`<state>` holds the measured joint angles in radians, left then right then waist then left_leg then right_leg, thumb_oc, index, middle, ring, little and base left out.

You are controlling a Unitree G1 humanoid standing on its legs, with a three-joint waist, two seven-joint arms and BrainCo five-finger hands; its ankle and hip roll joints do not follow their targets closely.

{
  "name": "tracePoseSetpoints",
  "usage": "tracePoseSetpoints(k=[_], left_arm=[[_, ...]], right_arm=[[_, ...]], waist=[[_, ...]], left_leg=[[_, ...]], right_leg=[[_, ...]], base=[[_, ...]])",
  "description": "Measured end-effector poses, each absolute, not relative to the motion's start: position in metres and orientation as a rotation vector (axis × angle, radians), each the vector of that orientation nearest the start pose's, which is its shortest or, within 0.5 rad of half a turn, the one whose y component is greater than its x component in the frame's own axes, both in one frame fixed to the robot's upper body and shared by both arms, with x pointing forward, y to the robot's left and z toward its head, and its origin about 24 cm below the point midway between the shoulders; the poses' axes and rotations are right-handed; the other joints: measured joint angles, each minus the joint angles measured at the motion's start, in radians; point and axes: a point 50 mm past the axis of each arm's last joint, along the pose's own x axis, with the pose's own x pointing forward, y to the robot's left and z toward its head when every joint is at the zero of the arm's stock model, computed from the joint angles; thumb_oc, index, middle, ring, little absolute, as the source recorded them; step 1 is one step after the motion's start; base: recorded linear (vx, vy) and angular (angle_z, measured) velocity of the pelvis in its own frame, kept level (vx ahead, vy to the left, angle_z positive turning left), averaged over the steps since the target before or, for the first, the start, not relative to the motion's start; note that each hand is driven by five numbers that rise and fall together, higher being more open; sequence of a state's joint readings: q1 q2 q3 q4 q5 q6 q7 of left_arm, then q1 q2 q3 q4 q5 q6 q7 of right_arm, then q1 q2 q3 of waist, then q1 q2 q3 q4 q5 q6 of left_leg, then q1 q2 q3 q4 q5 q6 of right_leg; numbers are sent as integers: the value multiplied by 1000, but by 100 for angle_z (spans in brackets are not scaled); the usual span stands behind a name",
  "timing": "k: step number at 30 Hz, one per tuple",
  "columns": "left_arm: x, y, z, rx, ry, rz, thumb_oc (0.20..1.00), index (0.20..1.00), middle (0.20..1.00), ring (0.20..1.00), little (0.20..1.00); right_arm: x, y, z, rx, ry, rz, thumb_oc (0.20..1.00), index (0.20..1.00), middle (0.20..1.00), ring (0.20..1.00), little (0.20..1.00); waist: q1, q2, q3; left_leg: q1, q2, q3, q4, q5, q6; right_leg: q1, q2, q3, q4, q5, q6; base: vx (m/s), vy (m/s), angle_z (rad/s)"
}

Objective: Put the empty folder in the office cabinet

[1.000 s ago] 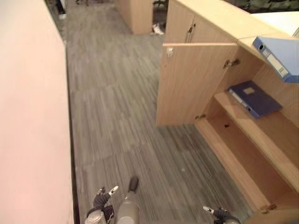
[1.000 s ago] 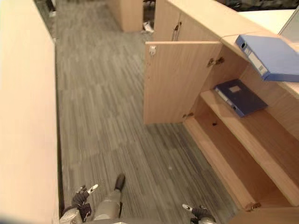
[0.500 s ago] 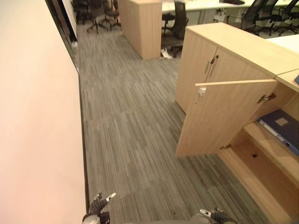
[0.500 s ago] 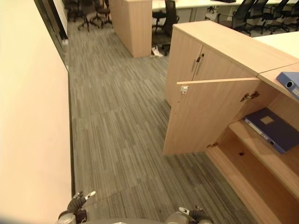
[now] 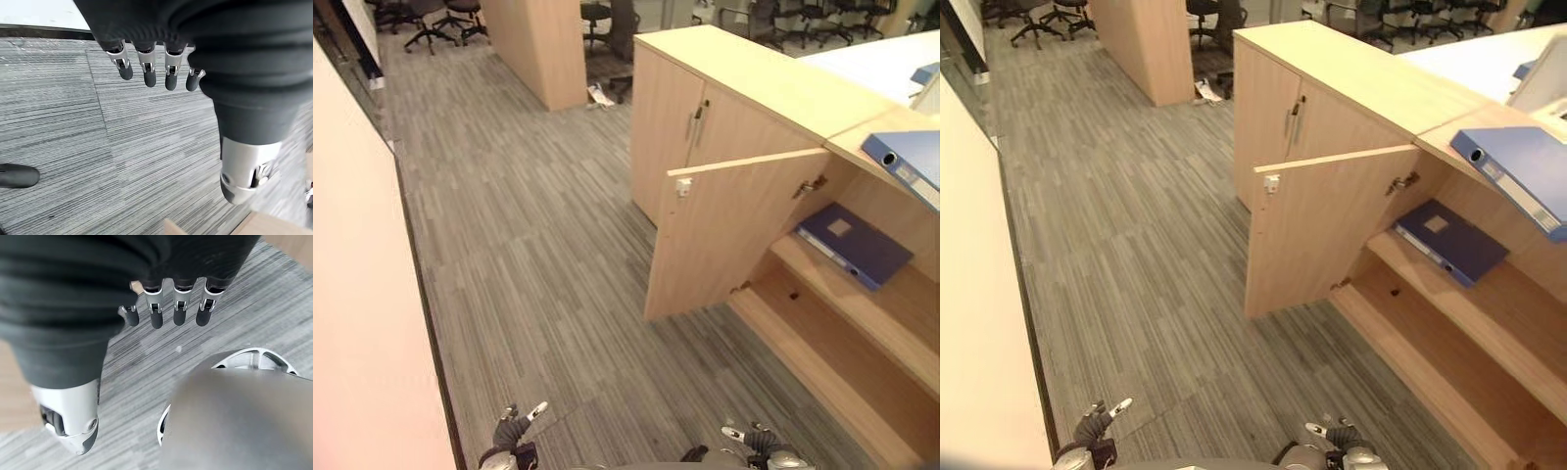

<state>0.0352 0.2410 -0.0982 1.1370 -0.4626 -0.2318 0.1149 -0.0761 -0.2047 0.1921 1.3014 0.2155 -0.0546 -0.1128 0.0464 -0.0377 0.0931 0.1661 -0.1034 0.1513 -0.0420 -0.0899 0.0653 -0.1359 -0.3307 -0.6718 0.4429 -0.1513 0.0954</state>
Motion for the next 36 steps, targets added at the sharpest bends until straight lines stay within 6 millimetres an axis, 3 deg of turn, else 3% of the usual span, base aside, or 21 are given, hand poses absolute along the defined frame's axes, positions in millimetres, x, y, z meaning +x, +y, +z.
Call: tracePoseSetpoints(k=[3, 4, 8, 9, 10, 12, 13, 14, 15, 17, 18, 20, 23, 24, 26, 27, 28, 29, 31, 32, 36], left_arm=[[113, 241, -146, -41, 910, 406, 1000, 1000, 1000, 1000, 1000], [115, 239, -146, -42, 906, 397, 1000, 1000, 1000, 1000, 1000], [115, 236, -146, -31, 912, 360, 1000, 1000, 1000, 1000, 1000], [118, 233, -145, -5, 899, 312, 1000, 1000, 1000, 1000, 1000], [118, 229, -144, -2, 889, 284, 1000, 1000, 1000, 1000, 1000], [135, 221, -135, 17, 813, 215, 1000, 1000, 1000, 1000, 1000], [151, 212, -123, 26, 718, 134, 1000, 1000, 1000, 1000, 1000], [157, 208, -118, 32, 685, 102, 1000, 1000, 1000, 1000, 1000], [167, 202, -107, 40, 618, 31, 1000, 1000, 1000, 1000, 1000], [172, 203, -104, 57, 605, 10, 1000, 1000, 1000, 1000, 1000], [178, 202, -98, 123, 578, -46, 1000, 1000, 1000, 1000, 1000], [185, 204, -90, 183, 540, -83, 1000, 1000, 1000, 1000, 1000], [201, 197, -77, 212, 468, -132, 1000, 1000, 1000, 1000, 1000], [203, 191, -71, 222, 434, -174, 1000, 1000, 1000, 1000, 1000], [205, 182, -68, 224, 415, -230, 1000, 1000, 1000, 1000, 1000], [209, 175, -65, 224, 401, -275, 1000, 1000, 1000, 1000, 1000], [209, 172, -65, 233, 402, -298, 1000, 1000, 1000, 1000, 1000], [202, 172, -69, 233, 424, -325, 1000, 1000, 1000, 1000, 1000], [207, 174, -64, 251, 409, -339, 1000, 1000, 1000, 1000, 1000], [210, 174, -62, 255, 398, -346, 1000, 1000, 1000, 1000, 1000], [205, 182, -62, 278, 413, -363, 1000, 1000, 1000, 1000, 1000]], right_arm=[[99, -224, -162, -191, 1181, -198, 1000, 1000, 1000, 1000, 1000], [97, -226, -162, -192, 1184, -201, 1000, 1000, 1000, 1000, 1000], [96, -227, -162, -197, 1184, -201, 1000, 1000, 1000, 1000, 1000], [96, -228, -162, -209, 1186, -197, 1000, 1000, 1000, 1000, 1000], [96, -229, -162, -223, 1186, -186, 1000, 1000, 1000, 1000, 1000], [98, -231, -161, -246, 1182, -173, 1000, 1000, 1000, 1000, 1000], [102, -232, -160, -266, 1174, -155, 1000, 1000, 1000, 1000, 1000], [105, -232, -159, -273, 1168, -150, 1000, 1000, 1000, 1000, 1000], [110, -232, -157, -281, 1155, -140, 1000, 1000, 1000, 1000, 1000], [113, -236, -156, -289, 1149, -145, 1000, 1000, 1000, 1000, 1000], [116, -239, -155, -301, 1146, -147, 1000, 1000, 1000, 1000, 1000], [134, -239, -149, -313, 1105, -139, 1000, 1000, 1000, 1000, 1000], [151, -238, -143, -316, 1062, -138, 1000, 1000, 1000, 1000, 1000], [153, -238, -143, -335, 1061, -127, 1000, 1000, 1000, 1000, 1000], [149, -240, -144, -338, 1071, -130, 1000, 1000, 1000, 1000, 1000], [143, -243, -146, -342, 1099, -136, 1000, 1000, 1000, 1000, 1000], [141, -242, -147, -340, 1107, -134, 1000, 1000, 1000, 1000, 1000], [140, -236, -148, -334, 1116, -121, 1000, 1000, 1000, 1000, 1000], [141, -233, -149, -327, 1114, -106, 1000, 1000, 1000, 1000, 1000], [140, -234, -149, -312, 1115, -118, 1000, 1000, 1000, 1000, 1000], [137, -219, -153, -283, 1125, -75, 1000, 1000, 1000, 1000, 1000]], waist=[[-12, 6, -19], [-20, 8, -22], [-24, -4, -31], [-11, -16, -30], [6, -17, -34], [1, -25, -22], [4, -21, -5], [3, -23, 9], [27, -14, 28], [15, 3, 38], [23, 12, 44], [44, 24, 61], [25, 22, 78], [45, 27, 77], [39, 41, 52], [32, 62, 43], [30, 63, 44], [39, 69, 33], [38, 63, 29], [31, 63, 27], [18, 41, 8]], left_leg=[[-25, 53, 7, 74, -41, -30], [-35, 73, 15, 106, -56, -41], [-143, 148, 48, 409, -107, -65], [-254, 173, 17, 634, -85, -94], [-285, 179, -6, 659, -95, -111], [-343, 175, -77, 576, -95, -116], [-392, 163, -143, 410, -54, -138], [-406, 160, -161, 348, -24, -141], [-386, 170, -228, 118, 92, -169], [-393, 181, -273, 24, 142, -169], [-394, 179, -347, -18, 153, -167], [-393, 170, -415, -14, 155, -167], [-383, 119, -478, -2, 185, -144], [-359, 119, -467, 30, 183, -140], [-360, 119, -446, 48, 194, -125], [-308, 134, -418, 11, 239, -95], [-286, 125, -396, 1, 265, -105], [-220, 105, -323, -26, 251, -79], [-203, 65, -304, -12, 210, -48], [-190, 32, -301, -9, 201, -37], [-140, -28, -284, -2, 158, 22]], right_leg=[[36, 73, -3, -58, -8, -84], [39, 96, -1, -76, -17, -90], [77, 198, 59, -178, -17, -113], [92, 238, 124, -234, 15, -168], [97, 254, 153, -248, 20, -165], [103, 279, 193, -278, 30, -168], [109, 303, 253, -301, 38, -181], [117, 314, 271, -319, 47, -176], [145, 354, 333, -380, 71, -162], [172, 390, 376, -388, 71, -187], [177, 422, 436, -397, 80, -201], [189, 448, 520, -414, 94, -209], [269, 453, 599, -470, 103, -204], [292, 451, 657, -468, 74, -191], [304, 444, 664, -477, 66, -186], [310, 438, 667, -456, 36, -159], [315, 420, 669, -425, 10, -138], [292, 366, 620, -298, -38, -71], [278, 315, 571, -238, -64, -47], [255, 259, 532, -142, -101, -44], [213, 175, 517, 39, -101, -18]], base=[[70, -198, -11], [96, -213, -27], [60, -140, -64], [63, -56, -112], [78, -30, -130], [113, -12, -102], [181, -3, -89], [216, 4, -159], [214, 79, -134], [243, 125, -107], [245, 124, -110], [165, 97, -127], [447, 338, -115], [318, 248, -83], [267, 233, -53], [298, 289, -14], [479, 484, -69], [265, 283, -79], [266, 296, -62], [322, 371, -12], [200, 277, -12]])
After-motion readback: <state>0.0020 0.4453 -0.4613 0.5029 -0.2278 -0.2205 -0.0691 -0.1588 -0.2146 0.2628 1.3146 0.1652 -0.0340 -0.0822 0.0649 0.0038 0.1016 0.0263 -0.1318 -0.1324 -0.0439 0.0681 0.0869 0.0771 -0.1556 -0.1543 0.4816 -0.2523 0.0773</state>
